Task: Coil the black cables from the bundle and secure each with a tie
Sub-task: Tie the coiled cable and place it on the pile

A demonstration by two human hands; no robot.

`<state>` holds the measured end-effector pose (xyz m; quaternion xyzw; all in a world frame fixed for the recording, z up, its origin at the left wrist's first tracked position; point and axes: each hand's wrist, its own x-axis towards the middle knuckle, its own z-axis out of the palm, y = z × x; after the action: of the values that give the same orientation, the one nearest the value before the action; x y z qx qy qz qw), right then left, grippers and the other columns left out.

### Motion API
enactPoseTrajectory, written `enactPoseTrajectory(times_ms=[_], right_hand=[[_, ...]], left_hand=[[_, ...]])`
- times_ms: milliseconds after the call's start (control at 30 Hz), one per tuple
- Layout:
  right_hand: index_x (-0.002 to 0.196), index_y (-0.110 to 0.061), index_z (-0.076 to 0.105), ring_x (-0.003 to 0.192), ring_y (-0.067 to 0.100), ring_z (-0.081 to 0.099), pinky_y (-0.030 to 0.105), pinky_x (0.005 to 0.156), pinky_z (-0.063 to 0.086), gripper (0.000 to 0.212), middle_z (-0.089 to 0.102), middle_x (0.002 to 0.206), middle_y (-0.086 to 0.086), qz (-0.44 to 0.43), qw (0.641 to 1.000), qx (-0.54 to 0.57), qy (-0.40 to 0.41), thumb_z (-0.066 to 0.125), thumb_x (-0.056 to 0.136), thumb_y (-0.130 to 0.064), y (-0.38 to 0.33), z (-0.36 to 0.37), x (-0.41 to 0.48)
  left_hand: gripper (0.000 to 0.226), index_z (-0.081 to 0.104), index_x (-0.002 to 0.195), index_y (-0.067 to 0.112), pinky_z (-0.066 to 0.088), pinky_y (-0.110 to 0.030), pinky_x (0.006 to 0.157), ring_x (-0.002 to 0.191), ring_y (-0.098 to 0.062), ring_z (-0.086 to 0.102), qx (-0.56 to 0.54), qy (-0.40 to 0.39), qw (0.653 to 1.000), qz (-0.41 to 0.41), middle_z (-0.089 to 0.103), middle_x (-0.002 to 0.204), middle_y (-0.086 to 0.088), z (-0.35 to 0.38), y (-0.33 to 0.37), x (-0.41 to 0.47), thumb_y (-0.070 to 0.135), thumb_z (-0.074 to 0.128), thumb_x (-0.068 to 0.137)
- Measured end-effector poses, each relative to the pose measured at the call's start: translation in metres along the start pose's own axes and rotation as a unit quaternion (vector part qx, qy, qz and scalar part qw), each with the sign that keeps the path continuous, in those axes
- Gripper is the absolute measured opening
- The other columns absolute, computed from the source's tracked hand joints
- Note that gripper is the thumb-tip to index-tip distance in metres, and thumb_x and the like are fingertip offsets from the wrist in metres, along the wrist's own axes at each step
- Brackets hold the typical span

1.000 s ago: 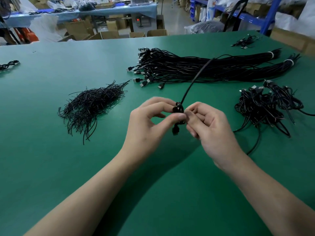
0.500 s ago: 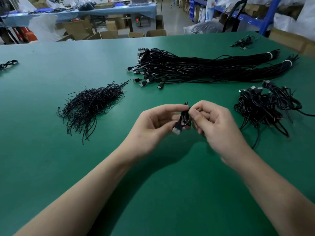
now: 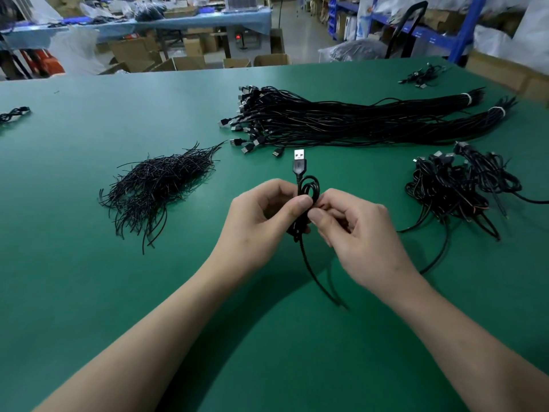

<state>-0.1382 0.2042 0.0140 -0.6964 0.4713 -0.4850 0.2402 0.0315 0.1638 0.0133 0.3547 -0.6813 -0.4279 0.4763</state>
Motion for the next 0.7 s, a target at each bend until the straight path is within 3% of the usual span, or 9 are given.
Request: enactPoseTrajectory(times_ms=[100,200,267,367,433,500,600,700], right_hand=[[0.083,-0.013,0.063,0.052,0.008,0.039,0.015,0.053,0.027,0.016,0.05,0.059,-0.007,-0.07,0.992,-0.101,0.024,0.063,0.099,-0.016,-0.002,-0.0002,-0.0002],[0.085,-0.011,0.064,0.057,0.009,0.042,0.02,0.057,0.033,0.016,0.052,0.063,-0.008,-0.118,0.976,-0.179,0.039,0.062,0.1,-0.017,-0.0016,-0.0009,0.001],[0.083,-0.016,0.063,0.052,0.009,0.041,0.021,0.052,0.031,0.016,0.05,0.058,-0.006,-0.074,0.988,-0.126,0.047,0.063,0.099,-0.018,0.0002,-0.0022,0.0026],[0.08,-0.015,0.06,0.048,0.014,0.038,0.026,0.049,0.03,0.021,0.05,0.053,-0.004,0.065,0.997,0.046,0.023,0.059,0.101,-0.017,0.0058,-0.0083,0.0078],[0.08,-0.01,0.059,0.047,0.007,0.035,0.017,0.046,0.027,0.023,0.047,0.053,-0.003,0.159,0.973,0.17,-0.008,0.057,0.102,-0.015,0.0069,-0.0098,0.0088],[0.082,-0.011,0.061,0.046,0.004,0.035,0.013,0.043,0.025,0.02,0.048,0.057,-0.001,0.219,0.938,0.265,-0.039,0.057,0.101,-0.014,0.0062,-0.0083,0.0076],[0.089,-0.008,0.062,0.046,0.005,0.032,0.014,0.043,0.026,0.016,0.045,0.055,0.0,0.215,0.925,0.306,-0.071,0.055,0.102,-0.014,0.0045,-0.0052,0.0056],[0.085,-0.008,0.059,0.051,0.012,0.037,0.021,0.052,0.033,0.019,0.046,0.054,-0.001,0.145,0.967,0.204,-0.052,0.055,0.103,-0.014,0.0036,-0.0063,0.0064]], left_hand=[[0.036,0.049,0.12,0.016,0.056,-0.033,0.061,0.059,-0.029,0.071,-0.091,0.017,0.994,-0.057,0.072,0.076,-0.02,-0.0021,0.0017,0.0,0.025,0.071,0.092],[0.023,0.05,0.117,0.017,0.054,-0.029,0.056,0.054,-0.027,0.068,-0.11,-0.01,0.992,-0.061,0.072,0.075,-0.016,-0.0004,0.0015,-0.0001,0.02,0.064,0.099],[0.013,0.061,0.112,0.017,0.057,-0.031,0.062,0.06,-0.025,0.07,-0.089,-0.033,0.995,-0.023,0.073,0.08,-0.009,0.0001,0.0011,-0.0004,0.011,0.054,0.104],[0.033,0.069,0.121,0.015,0.059,-0.034,0.08,0.08,-0.021,0.073,0.043,-0.056,0.997,0.038,0.075,0.098,-0.007,-0.0008,-0.0014,-0.0013,-0.003,0.05,0.102],[0.031,0.073,0.12,0.015,0.055,-0.028,0.079,0.089,-0.015,0.069,0.164,-0.053,0.98,0.094,0.072,0.1,-0.005,-0.0032,-0.0022,-0.0011,0.0,0.064,0.095],[0.023,0.077,0.111,0.014,0.05,-0.024,0.076,0.091,-0.012,0.064,0.215,-0.022,0.968,0.127,0.067,0.098,-0.002,-0.0059,-0.0014,-0.0001,0.01,0.076,0.089],[0.009,0.077,0.095,0.012,0.052,-0.028,0.08,0.092,-0.012,0.066,0.192,0.001,0.973,0.126,0.071,0.098,0.001,-0.0074,-0.0006,0.0006,0.018,0.075,0.09],[0.019,0.071,0.088,0.008,0.054,-0.042,0.074,0.079,-0.033,0.065,0.092,-0.02,0.995,0.012,0.071,0.085,-0.016,-0.0035,0.0,-0.0004,0.025,0.068,0.095]])
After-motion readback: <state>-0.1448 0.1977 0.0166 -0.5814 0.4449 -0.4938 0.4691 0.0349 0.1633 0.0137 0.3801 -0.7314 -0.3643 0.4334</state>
